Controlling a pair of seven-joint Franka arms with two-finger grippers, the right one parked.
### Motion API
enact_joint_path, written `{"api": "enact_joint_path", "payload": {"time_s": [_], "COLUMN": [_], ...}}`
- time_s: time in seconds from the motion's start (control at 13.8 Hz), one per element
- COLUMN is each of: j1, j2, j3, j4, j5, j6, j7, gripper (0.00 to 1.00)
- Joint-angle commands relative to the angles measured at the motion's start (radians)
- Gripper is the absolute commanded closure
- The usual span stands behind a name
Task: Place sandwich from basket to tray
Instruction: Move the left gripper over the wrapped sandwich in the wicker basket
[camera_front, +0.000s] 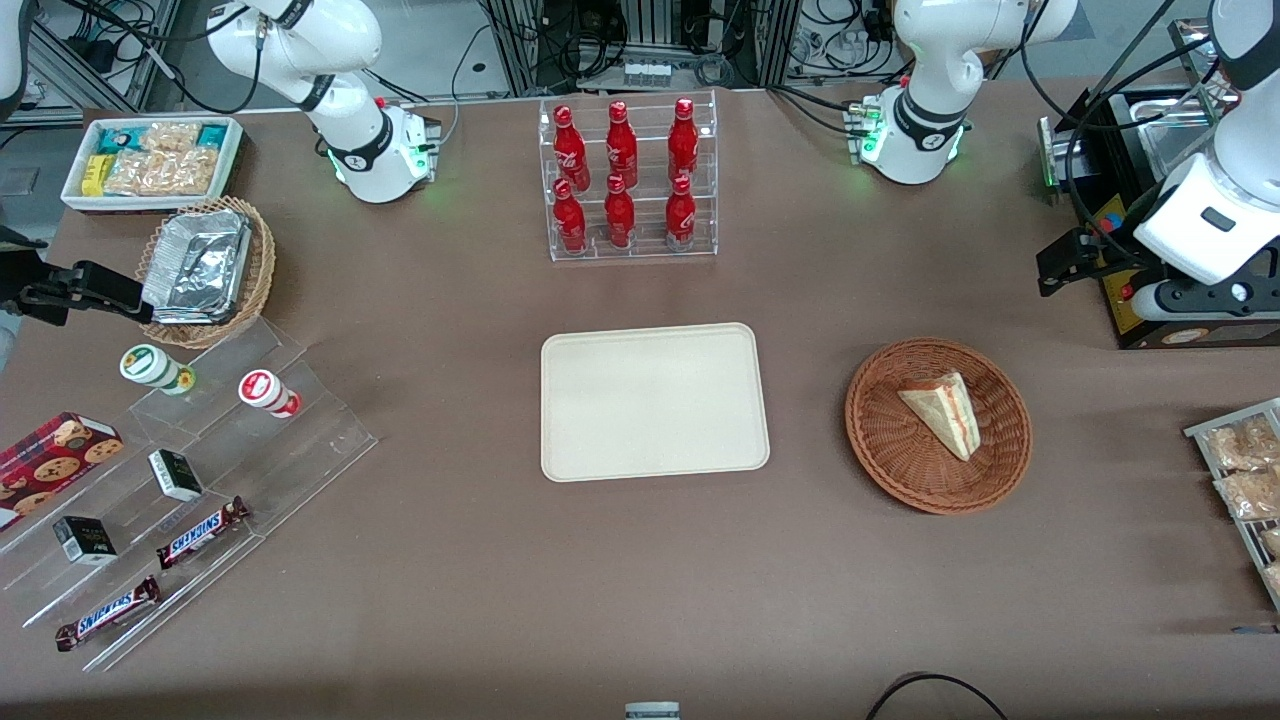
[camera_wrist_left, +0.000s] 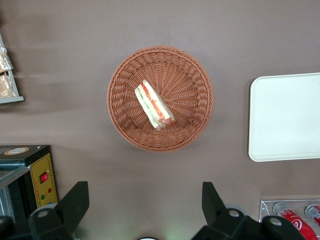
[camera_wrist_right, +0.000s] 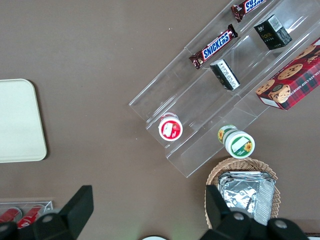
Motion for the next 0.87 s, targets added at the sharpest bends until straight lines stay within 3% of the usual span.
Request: {"api": "enact_joint_path", "payload": {"time_s": [0.0,0.43,0.8], "j1": [0.009,0.009,0.027], "j2": [0.002,0.051,0.048], "j3": [-0.003,-0.001,-0.001], "j4": [0.010,-0.040,-0.268], "j5": [0.009,0.017,0.026], "j6": [-0.018,0.046,0.305], "j7": [0.020,0.019,-0.096], "gripper": [0.00,0.00,0.00]}}
